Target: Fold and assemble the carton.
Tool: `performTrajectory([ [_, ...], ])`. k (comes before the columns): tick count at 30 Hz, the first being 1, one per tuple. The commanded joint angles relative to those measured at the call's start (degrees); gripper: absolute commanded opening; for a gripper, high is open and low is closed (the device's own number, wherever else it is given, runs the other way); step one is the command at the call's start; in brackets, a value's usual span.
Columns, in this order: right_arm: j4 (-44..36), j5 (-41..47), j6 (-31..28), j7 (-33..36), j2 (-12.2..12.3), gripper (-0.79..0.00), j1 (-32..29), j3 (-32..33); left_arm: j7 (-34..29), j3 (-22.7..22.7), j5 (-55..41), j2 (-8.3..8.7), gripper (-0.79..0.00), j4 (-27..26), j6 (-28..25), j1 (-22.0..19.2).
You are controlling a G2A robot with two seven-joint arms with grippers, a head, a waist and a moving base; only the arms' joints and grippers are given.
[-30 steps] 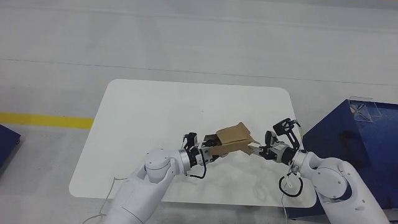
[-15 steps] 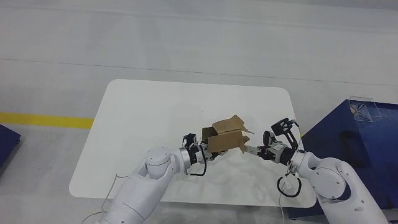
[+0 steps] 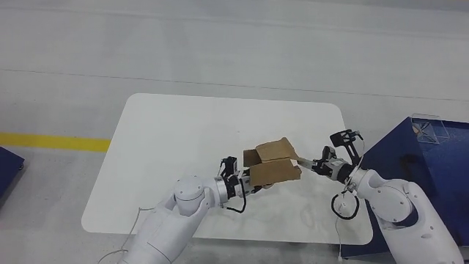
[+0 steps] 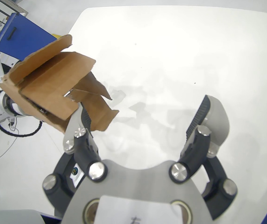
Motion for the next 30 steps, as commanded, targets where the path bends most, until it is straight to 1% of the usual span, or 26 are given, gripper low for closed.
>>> performTrajectory([
  [1,0.15,-0.51,0.35,0.08,-0.09,0.000,0.36,-0.80,-0.23,0.19,0.44,0.04,-0.785,-0.54,-0.39,0.30],
  [10,1.68,-3.09,1.95,-0.45,-0.45,0.000,1.97,-3.32,-1.73,0.80,3.90,0.51,-0.785,-3.53,-2.81,1.91],
  [22,1.83,-3.04,1.91,-0.98,-0.75,0.000,2.27,-4.65,-2.29,1.14,5.75,0.91,-0.785,-5.85,-3.78,3.54],
  [27,2.95,-0.48,1.87,-1.13,-0.55,0.000,2.62,-1.81,-2.03,0.25,4.09,0.96,-0.785,-4.83,-2.53,3.22],
  [30,2.79,2.53,0.46,0.04,-0.23,0.000,2.27,0.99,-1.59,-0.08,3.17,0.92,-0.785,-4.05,-1.45,2.76],
])
